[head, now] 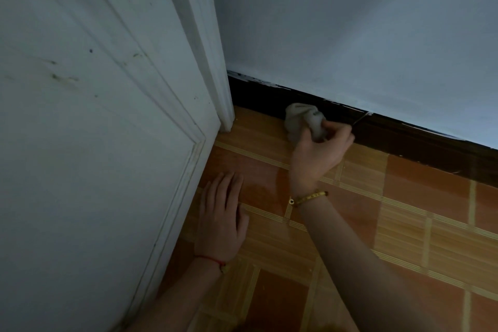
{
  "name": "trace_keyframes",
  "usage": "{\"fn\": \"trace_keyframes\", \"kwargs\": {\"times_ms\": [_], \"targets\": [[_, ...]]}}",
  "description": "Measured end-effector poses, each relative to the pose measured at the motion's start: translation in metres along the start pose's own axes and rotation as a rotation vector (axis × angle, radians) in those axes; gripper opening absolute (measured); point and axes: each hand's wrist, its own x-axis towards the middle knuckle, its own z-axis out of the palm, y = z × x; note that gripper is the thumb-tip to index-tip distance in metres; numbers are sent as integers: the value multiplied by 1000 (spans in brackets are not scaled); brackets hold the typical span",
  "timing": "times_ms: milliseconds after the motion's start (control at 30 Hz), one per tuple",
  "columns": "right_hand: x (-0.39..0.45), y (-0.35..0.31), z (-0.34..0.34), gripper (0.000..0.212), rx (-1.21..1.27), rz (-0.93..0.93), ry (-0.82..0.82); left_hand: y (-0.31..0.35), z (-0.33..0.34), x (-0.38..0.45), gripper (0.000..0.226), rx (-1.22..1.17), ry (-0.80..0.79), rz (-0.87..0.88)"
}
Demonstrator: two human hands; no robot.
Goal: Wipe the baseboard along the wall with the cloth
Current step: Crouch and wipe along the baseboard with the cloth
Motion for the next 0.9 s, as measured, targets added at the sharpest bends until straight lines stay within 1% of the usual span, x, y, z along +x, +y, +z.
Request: {"fn": "trace_keyframes", "kwargs": {"times_ms": [100, 233, 333, 433, 567, 633, 700, 800, 833, 900], "targets": [[-5, -6, 10, 30, 29, 15, 0, 1, 1, 0, 58, 10, -11, -3], [-28, -26, 42, 29, 17, 46, -122, 1, 0, 1, 58, 25, -22, -11], [-34, -31, 53, 29, 37, 109, -141, 1, 0, 1, 57, 17, -26, -7], [-20, -20, 36, 26, 17, 72, -84, 0, 0, 0, 57, 7, -30, -10], [6, -10, -1, 27, 2, 59, 57, 1, 1, 0, 57, -2, -13, -9], [11, -11, -5, 28, 22, 65, 78, 1, 1, 0, 57, -4, -10, -8], [4, -17, 4, 28, 35, 57, 51, 1, 1, 0, 57, 1, -17, -10], [-22, -37, 33, 27, 35, -21, -89, 1, 0, 0, 57, 13, -16, -10], [-30, -45, 43, 26, 56, -19, -134, 1, 0, 0, 57, 15, -13, -9], [-38, -53, 55, 24, 92, 2, -159, 1, 0, 1, 57, 16, -9, -8]]}}
